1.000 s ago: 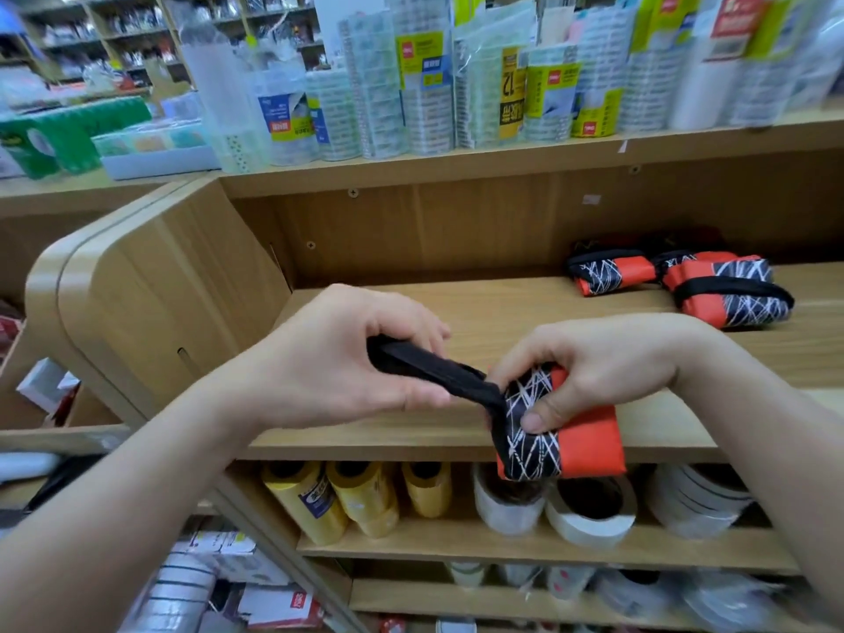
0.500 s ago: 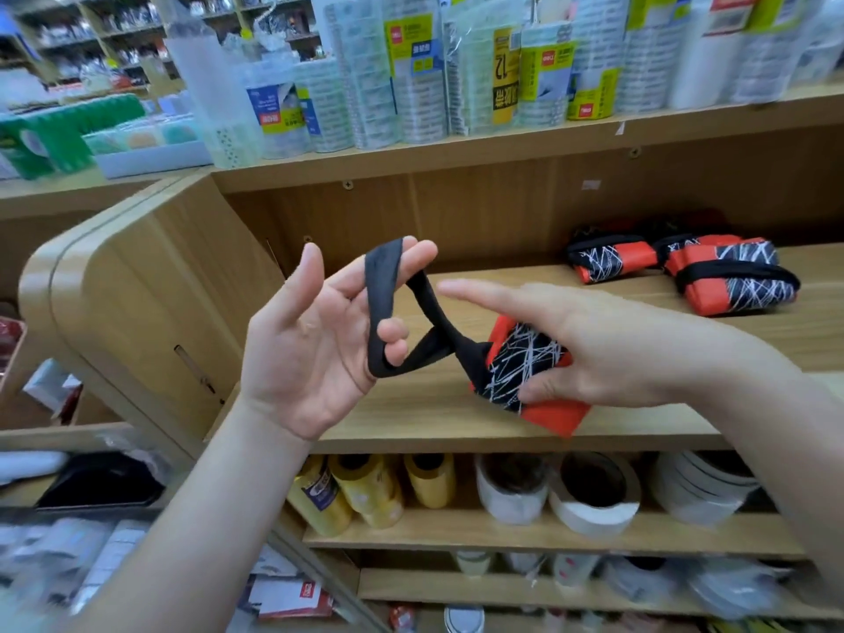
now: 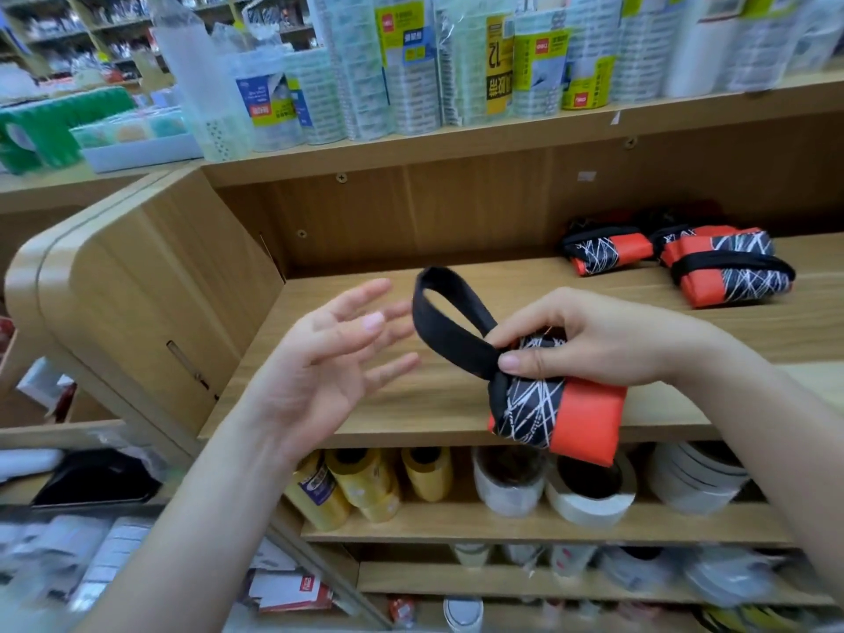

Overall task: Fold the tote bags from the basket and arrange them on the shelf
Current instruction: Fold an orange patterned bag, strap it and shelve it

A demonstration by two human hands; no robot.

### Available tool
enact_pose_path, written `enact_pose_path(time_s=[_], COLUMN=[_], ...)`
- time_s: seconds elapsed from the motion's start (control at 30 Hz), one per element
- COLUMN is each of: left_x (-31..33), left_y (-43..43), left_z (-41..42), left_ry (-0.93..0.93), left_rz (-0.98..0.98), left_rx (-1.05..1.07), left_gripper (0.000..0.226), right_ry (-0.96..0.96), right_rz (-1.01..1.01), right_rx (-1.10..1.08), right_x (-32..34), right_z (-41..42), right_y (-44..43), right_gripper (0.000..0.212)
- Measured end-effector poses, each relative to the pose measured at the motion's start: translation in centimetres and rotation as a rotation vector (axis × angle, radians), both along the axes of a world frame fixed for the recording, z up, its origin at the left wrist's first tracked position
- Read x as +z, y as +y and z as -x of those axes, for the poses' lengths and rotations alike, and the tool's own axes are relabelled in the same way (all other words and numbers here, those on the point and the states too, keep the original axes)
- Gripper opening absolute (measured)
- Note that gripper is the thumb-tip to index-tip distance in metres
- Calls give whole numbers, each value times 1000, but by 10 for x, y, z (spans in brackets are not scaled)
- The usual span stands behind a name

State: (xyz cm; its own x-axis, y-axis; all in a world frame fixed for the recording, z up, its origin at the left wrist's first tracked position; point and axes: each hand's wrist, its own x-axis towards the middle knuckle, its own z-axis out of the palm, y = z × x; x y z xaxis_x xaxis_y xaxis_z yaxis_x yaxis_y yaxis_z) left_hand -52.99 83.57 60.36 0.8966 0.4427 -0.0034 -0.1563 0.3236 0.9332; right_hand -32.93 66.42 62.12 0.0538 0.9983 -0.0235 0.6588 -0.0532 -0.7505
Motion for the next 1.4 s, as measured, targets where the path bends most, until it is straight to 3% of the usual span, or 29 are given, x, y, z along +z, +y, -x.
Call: enact_pose_path(time_s=[0.07,0.13,0.2,0.23,0.3,0.37,0.47,0.53,0.6,0.67,0.8,0.93,1.03,1.13,1.27,1.4], left_x=[8,16,19,21,23,25,21,17,14,14,8,15,23,26,24,8], left_y=[7,6,3,2,3,6,4,-1,-3,-2,-3,-14,-22,-28,-26,-15], left_z=[7,6,-3,-7,-11,-7,-3,-6,-9,-11,-17,-23,-26,-28,-30,-35], left_ry=[-2,64,105,99,105,33,-191,-244,-256,-250,-168,-44,39,23,-7,76], left_rz=[-290,-824,-1329,-1424,-1247,-829,-419,-167,41,182,193,59,-106,-106,79,279], left_rx=[-21,-53,-3,-18,-135,-246,-295,-333,-396,-462,-419,-271,-238,-294,-97,181], left_gripper=[120,118,95,74,34,20,25,39,50,55,62,51,41,43,27,23], right_ry=[93,189,283,329,425,537,711,702,601,340,-445,-693,-731,-772,-720,-413], right_rz=[29,66,105,117,124,112,88,46,-31,-123,-30,65,61,-6,-154,-345], right_rx=[62,135,210,239,260,242,201,181,114,58,21,-42,-53,-83,-134,-100], right_x=[0,-1,-2,-3,-8,-16,-23,-22,-14,1,30,28,15,4,-5,-12], right_z=[-5,-8,-8,-8,-10,-14,-17,-16,-10,0,18,29,31,30,25,17], right_y=[-2,-2,0,1,3,2,-2,-5,-9,-14,-17,-8,-2,8,13,1], right_gripper=[20,21,21,21,21,20,43,59,69,75,80,67,62,50,23,18])
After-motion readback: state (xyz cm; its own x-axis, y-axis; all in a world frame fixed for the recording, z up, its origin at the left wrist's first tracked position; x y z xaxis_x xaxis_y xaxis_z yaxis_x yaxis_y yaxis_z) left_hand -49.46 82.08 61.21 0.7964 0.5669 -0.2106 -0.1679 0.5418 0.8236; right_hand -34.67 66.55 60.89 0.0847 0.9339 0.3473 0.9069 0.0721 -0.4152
